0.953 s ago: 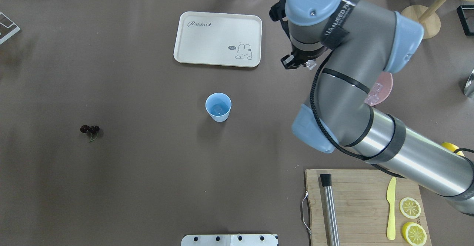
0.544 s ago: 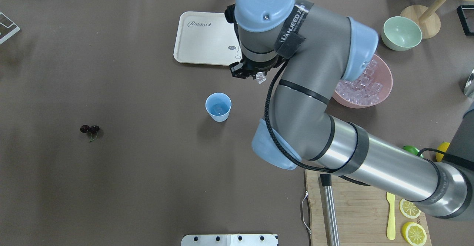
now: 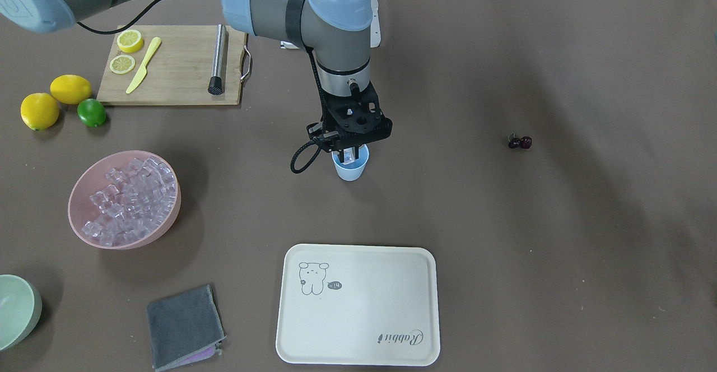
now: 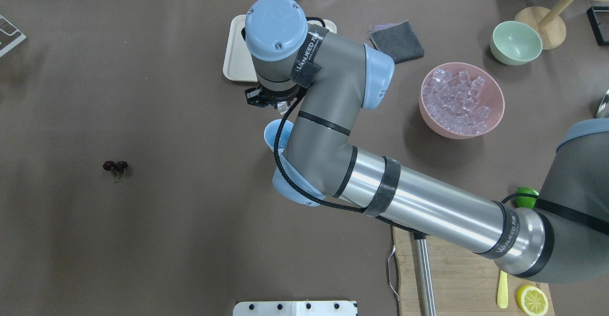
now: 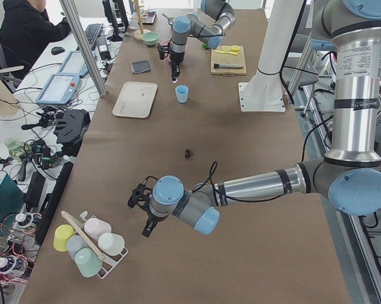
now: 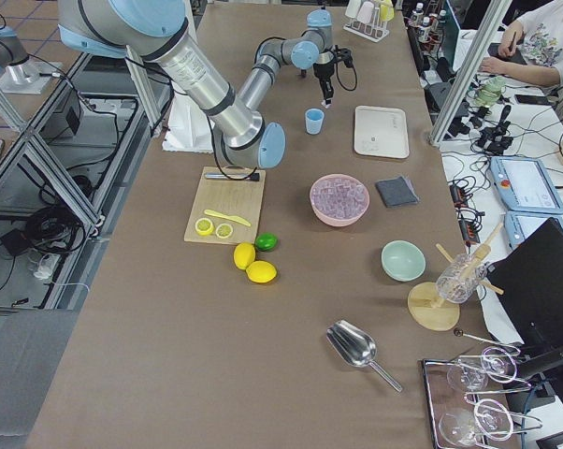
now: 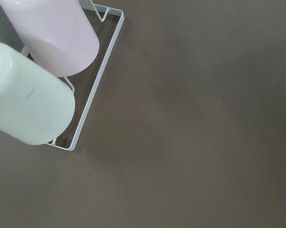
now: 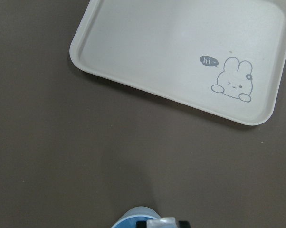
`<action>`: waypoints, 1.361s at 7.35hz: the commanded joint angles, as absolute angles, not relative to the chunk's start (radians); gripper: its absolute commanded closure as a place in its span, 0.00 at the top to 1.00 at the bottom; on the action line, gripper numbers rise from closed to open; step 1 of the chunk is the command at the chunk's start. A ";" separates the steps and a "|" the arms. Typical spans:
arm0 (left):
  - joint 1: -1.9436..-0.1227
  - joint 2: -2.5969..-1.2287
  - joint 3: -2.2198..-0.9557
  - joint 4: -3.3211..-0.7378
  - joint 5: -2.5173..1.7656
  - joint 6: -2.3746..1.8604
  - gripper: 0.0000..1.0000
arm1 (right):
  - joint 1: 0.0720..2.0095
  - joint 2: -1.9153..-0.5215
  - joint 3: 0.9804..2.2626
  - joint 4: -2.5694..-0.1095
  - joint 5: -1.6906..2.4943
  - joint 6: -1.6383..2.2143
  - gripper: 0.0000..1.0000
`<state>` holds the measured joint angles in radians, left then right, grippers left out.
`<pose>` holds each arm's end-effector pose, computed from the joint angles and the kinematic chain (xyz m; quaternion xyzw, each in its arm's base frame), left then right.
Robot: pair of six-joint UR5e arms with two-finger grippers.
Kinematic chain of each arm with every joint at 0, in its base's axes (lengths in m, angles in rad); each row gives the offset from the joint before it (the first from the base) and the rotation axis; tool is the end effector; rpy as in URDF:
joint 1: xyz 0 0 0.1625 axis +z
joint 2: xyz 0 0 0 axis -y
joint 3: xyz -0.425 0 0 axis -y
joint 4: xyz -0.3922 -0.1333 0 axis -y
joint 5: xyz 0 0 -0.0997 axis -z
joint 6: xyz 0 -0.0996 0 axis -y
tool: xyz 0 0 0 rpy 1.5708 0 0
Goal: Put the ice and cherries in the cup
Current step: 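Carry the ice cube with the right gripper over the light-blue cup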
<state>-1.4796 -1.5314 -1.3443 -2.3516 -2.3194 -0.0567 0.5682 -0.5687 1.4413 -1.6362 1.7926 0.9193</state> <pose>-0.0211 -0.4883 0.7046 0.2102 0.3701 0.1086 0.8983 -0.5717 -0.4971 0.0861 0.1401 -0.3783 -0.0815 0.9114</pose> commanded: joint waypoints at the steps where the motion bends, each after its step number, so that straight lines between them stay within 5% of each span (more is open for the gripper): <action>1: -1.479 -1.532 -1.353 -2.352 -2.319 -0.057 0.98 | 0.542 -0.574 1.424 -1.621 1.790 0.922 0.00; 5: -1.480 -1.531 -1.354 -2.352 -2.319 -0.055 0.98 | 0.508 -0.604 1.436 -1.624 1.784 0.931 0.00; 8: -1.480 -1.531 -1.356 -2.352 -2.319 -0.060 0.98 | 0.494 -0.611 1.436 -1.624 1.778 0.931 0.27; 9: -1.479 -1.532 -1.356 -2.341 -2.319 -0.061 0.98 | 0.489 -0.612 1.436 -1.624 1.776 0.931 0.46; 10: -1.479 -1.535 -1.361 -2.342 -2.325 -0.110 0.98 | 0.486 -0.612 1.437 -1.624 1.764 0.933 0.98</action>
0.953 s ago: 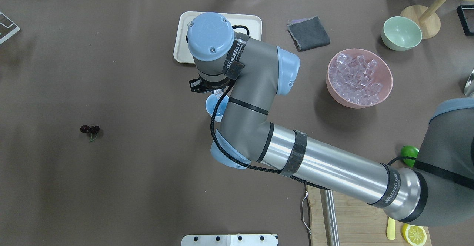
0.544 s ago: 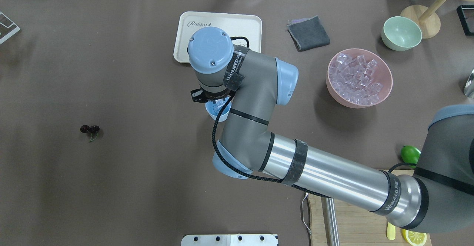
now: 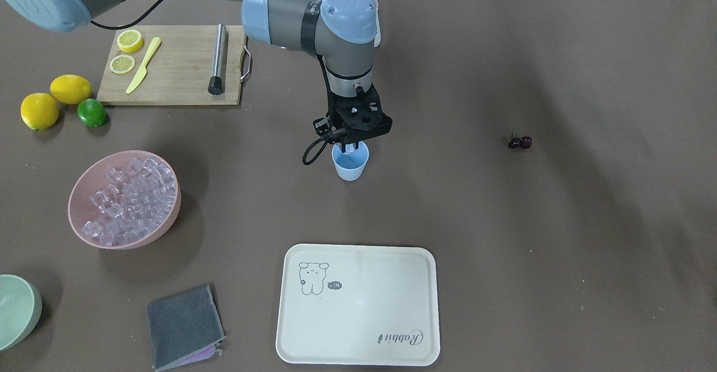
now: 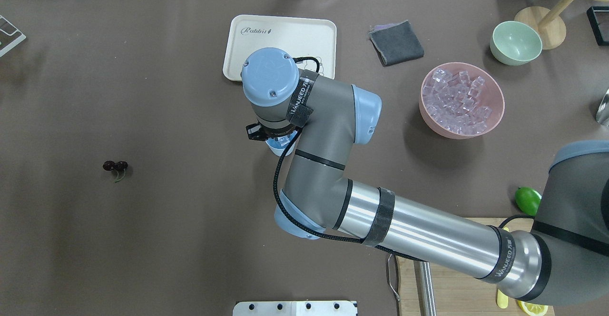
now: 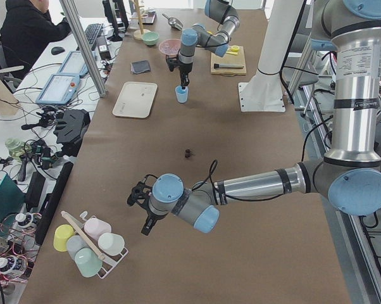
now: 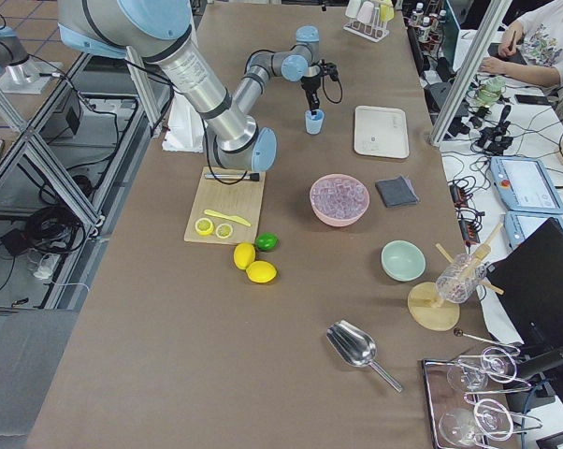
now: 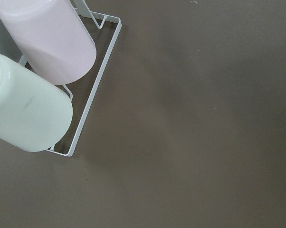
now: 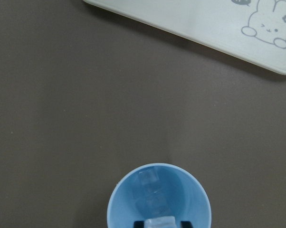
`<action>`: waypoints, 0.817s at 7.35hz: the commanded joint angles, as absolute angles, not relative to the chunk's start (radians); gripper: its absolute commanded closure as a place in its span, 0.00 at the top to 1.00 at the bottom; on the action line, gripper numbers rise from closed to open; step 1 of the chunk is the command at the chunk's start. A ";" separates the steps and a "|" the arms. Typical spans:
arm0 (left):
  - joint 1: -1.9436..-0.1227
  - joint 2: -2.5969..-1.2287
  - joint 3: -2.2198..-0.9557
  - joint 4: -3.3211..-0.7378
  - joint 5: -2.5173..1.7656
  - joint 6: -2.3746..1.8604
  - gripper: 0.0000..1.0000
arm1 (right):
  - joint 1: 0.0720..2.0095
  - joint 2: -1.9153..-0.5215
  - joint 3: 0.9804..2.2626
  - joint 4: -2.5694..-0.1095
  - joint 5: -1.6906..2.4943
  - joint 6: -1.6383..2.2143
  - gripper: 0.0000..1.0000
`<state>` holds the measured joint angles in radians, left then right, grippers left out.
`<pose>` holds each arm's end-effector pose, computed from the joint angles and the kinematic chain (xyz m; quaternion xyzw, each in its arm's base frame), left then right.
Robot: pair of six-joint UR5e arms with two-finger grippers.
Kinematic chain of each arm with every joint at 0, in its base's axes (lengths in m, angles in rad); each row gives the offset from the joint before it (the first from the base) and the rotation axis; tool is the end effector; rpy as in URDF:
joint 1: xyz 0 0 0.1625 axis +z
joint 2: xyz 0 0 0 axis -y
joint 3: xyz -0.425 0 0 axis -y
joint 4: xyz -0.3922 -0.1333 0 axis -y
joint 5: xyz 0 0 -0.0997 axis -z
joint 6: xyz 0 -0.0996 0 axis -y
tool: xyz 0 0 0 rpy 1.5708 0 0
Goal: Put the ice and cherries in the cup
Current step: 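Open the right gripper to drop the ice cube into the cup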
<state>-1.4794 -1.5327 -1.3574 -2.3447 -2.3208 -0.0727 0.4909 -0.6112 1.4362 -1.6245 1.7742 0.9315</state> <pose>-0.0207 -0.4904 0.6982 0.2105 0.3724 0.1030 0.8980 -0.6113 -0.4551 0.1187 0.1209 -0.3664 -0.1064 0.9164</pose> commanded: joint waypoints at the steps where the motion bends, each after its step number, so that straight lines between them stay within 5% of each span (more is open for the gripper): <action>1: -1.479 -1.543 -1.377 -2.345 -2.329 -0.158 0.98 | 0.486 -0.614 1.440 -1.626 1.760 0.931 0.99; 4: -1.387 -1.632 -1.427 -2.342 -2.333 -0.192 0.98 | 0.625 -0.621 1.499 -1.658 1.825 0.913 0.99; 6: -1.257 -1.661 -1.494 -2.347 -2.306 -0.373 0.98 | 0.897 -0.682 1.519 -1.660 2.071 0.645 0.99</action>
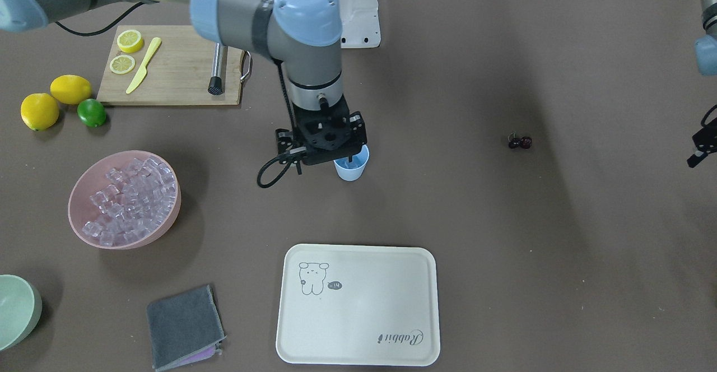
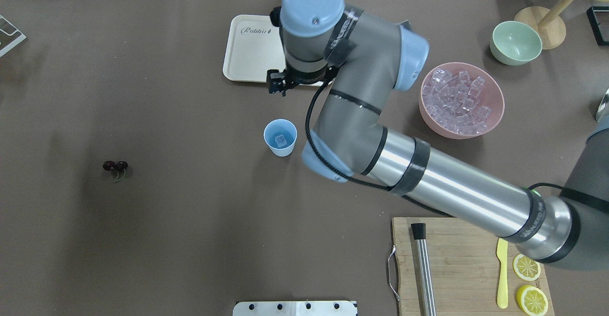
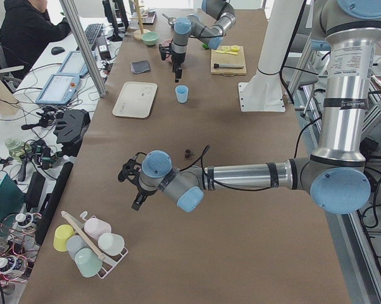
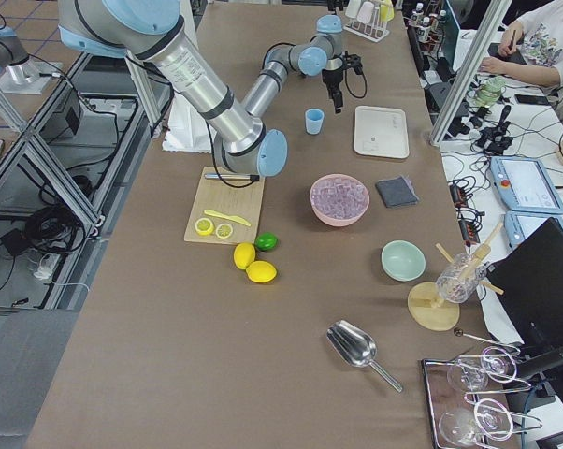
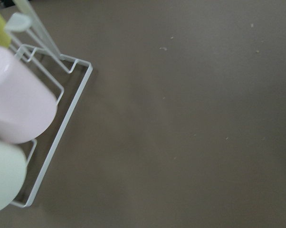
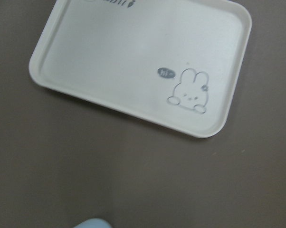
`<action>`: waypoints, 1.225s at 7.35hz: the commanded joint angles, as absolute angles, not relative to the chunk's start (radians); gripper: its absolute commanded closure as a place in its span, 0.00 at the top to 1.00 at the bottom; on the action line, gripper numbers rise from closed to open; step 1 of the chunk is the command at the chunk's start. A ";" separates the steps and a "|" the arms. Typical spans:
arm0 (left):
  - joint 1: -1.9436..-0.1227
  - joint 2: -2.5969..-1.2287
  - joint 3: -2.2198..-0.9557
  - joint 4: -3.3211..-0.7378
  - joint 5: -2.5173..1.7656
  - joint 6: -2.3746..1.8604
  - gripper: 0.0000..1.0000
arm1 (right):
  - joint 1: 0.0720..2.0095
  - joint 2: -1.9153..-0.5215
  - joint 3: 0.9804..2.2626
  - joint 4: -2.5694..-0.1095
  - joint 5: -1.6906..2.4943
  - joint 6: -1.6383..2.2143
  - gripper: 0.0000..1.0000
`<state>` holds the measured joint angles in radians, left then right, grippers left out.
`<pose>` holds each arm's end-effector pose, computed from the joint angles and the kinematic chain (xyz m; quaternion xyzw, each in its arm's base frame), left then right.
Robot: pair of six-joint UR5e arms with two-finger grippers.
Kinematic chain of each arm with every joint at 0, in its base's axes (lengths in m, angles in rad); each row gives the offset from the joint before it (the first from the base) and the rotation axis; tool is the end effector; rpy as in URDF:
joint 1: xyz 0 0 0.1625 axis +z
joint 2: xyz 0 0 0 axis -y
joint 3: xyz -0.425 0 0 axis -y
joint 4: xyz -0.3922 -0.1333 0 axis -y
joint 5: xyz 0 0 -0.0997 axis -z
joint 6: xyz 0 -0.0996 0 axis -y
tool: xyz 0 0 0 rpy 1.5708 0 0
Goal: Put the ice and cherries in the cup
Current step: 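Withdraw the right arm away while the left gripper moves toward the cherries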
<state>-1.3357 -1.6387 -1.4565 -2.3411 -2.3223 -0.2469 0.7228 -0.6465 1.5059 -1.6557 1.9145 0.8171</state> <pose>0.0631 -0.5438 0.5932 0.2380 0.4119 0.1248 0.8707 -0.4831 -0.5591 0.1187 0.1333 -0.3818 -0.0787 0.9112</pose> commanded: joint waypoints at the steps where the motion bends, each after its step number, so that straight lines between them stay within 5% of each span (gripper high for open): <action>1: -1.217 -1.661 -1.556 -2.345 -2.284 -0.415 0.98 | 1.055 -0.757 1.525 -1.658 2.203 0.485 0.99; 4: -1.004 -1.666 -1.705 -2.338 -2.179 -0.689 0.98 | 1.415 -1.062 1.511 -1.661 2.354 -0.089 0.99; 9: -0.841 -1.654 -1.726 -2.280 -1.996 -0.724 0.98 | 1.672 -1.322 1.523 -1.683 2.347 -0.255 0.99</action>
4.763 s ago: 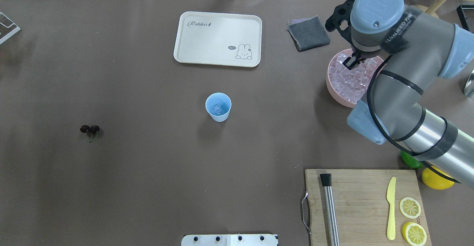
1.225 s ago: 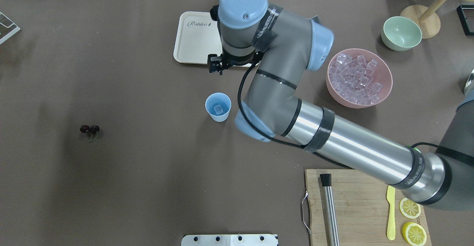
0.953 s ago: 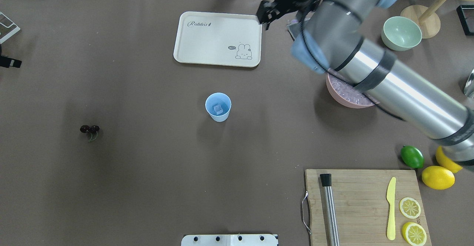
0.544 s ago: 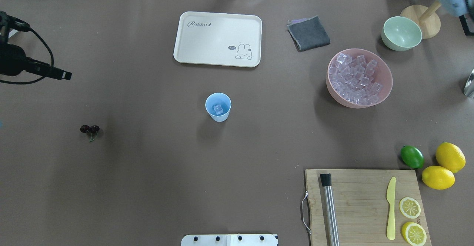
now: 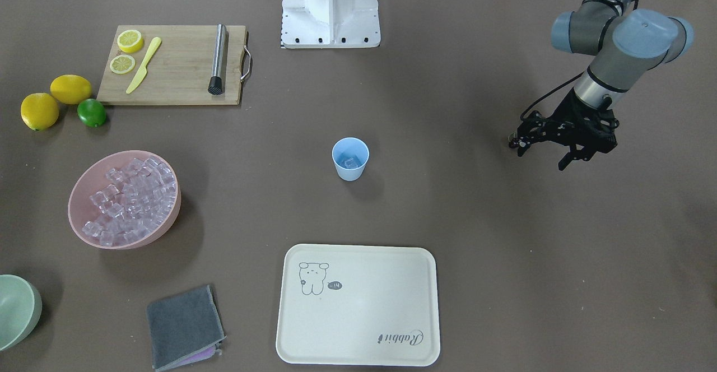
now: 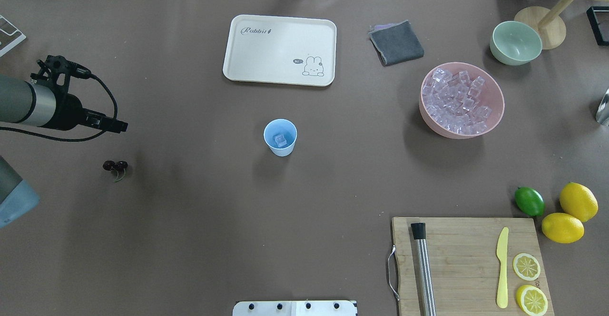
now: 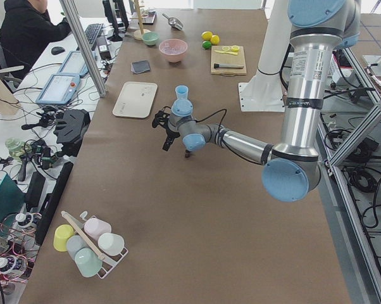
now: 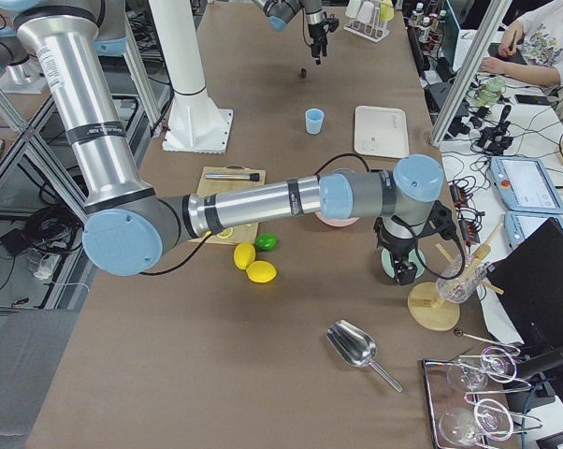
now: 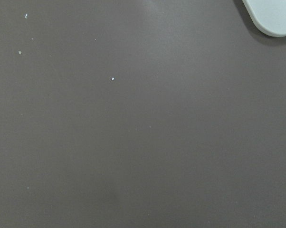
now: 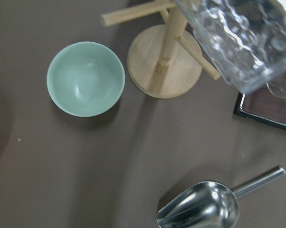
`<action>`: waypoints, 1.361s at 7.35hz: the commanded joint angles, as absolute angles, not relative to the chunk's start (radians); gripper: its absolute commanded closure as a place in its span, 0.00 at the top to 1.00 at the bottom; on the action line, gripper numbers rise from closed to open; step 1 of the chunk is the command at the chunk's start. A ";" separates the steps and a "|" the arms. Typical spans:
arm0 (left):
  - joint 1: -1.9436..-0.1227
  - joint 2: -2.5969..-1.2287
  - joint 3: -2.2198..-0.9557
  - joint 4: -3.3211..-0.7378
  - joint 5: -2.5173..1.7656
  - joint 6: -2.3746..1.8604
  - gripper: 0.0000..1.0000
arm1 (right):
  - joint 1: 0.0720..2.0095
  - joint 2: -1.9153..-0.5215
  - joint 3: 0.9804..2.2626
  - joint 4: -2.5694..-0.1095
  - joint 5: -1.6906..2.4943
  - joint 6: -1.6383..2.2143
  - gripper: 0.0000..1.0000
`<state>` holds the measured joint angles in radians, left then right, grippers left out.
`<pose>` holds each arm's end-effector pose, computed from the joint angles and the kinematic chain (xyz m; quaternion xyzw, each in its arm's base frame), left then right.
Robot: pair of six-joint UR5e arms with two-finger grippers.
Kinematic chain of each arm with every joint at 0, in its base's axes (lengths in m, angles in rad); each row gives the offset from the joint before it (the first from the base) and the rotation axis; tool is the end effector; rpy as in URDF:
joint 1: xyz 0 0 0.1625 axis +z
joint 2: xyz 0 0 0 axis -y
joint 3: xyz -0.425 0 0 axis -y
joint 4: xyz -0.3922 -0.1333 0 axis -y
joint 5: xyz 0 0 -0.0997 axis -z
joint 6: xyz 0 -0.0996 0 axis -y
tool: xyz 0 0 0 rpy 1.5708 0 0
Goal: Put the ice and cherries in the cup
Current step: 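Lower the left gripper onto the dark cherries and grasp them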
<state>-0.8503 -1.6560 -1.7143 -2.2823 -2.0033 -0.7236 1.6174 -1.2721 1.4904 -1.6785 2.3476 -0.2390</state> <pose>0.2941 -0.4737 0.4698 0.2056 0.4360 0.0958 0.8709 0.0921 -0.6113 0.5433 0.1044 -0.3670 -0.1096 0.9178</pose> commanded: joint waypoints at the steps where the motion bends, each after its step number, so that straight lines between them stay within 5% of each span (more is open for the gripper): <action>1: -0.813 -1.655 -1.726 -2.276 -1.997 -0.726 0.98 | 1.671 -1.386 1.538 -1.669 2.342 -0.256 0.99; 10: -0.736 -1.557 -1.720 -2.284 -1.973 -0.767 0.96 | 1.598 -1.457 1.674 -1.657 2.345 -0.233 0.99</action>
<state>-0.7518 -1.5572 -1.7232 -2.2825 -1.9733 -0.7475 1.6022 -1.4568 1.6707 -1.6577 2.3458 -0.2344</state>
